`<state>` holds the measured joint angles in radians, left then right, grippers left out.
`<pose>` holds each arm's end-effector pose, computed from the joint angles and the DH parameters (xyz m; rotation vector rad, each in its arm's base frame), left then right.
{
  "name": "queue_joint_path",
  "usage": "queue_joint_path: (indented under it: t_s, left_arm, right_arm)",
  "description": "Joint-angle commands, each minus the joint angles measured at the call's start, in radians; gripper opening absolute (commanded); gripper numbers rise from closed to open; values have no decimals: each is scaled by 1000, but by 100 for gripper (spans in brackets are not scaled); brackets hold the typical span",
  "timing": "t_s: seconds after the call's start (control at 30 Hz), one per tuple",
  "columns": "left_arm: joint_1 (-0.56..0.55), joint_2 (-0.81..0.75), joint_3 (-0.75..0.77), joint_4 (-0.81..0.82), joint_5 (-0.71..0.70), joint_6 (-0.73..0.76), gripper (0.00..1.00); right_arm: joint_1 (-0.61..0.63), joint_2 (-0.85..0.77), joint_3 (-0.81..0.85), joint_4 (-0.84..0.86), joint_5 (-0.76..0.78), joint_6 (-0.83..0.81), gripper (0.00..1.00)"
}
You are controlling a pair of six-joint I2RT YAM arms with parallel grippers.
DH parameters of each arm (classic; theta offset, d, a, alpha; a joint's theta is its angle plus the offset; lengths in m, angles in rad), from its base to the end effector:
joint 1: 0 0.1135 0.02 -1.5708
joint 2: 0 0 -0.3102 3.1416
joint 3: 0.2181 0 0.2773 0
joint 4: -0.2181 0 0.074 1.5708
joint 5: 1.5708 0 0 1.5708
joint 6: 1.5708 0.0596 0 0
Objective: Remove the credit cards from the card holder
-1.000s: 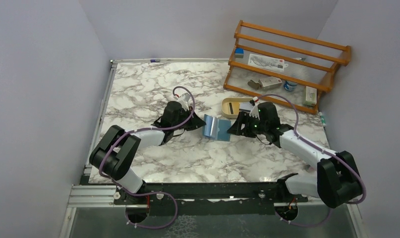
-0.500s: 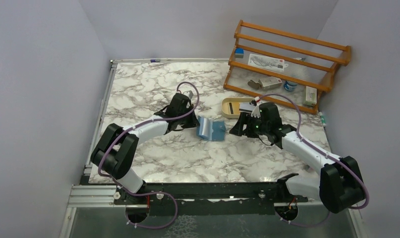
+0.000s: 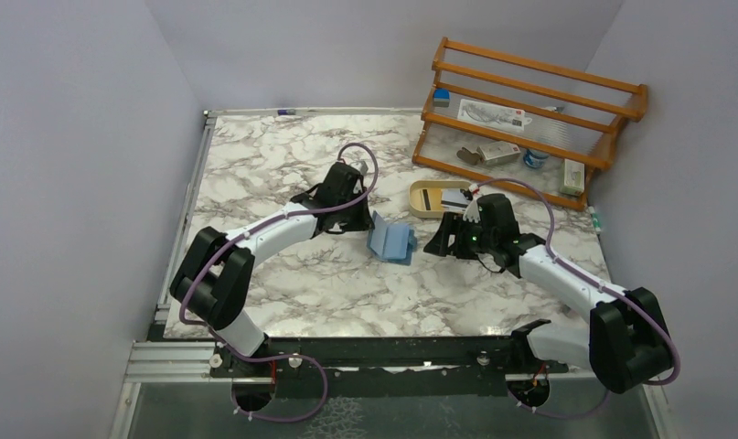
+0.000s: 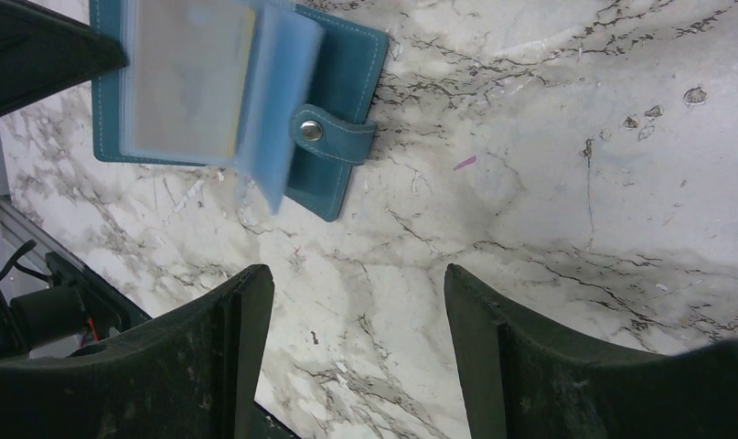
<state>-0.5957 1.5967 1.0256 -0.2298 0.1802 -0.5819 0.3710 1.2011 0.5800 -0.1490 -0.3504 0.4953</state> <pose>0.3090 -0.2224 0.2325 0.1085 2.4936 -0.7487 0.2314 0.1120 0.2035 -0.0307 2.4369 0.8222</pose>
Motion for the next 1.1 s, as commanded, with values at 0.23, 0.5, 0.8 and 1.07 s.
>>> queue_joint_path:
  t_s: [0.23, 0.5, 0.8, 1.07]
  left_arm:
    - [-27, 46, 45, -66, -54, 6, 0]
    - [-29, 49, 35, -53, -47, -12, 0]
    - [-29, 60, 77, -98, -37, -5, 0]
    - [-36, 71, 81, -98, -22, -7, 4]
  right_arm:
    - [-7, -48, -20, 53, -12, -18, 74]
    - [-7, -52, -25, 87, -41, -18, 74]
    - [-7, -41, -40, 109, -60, -19, 74]
    - [-7, -47, -57, 110, -71, -27, 74]
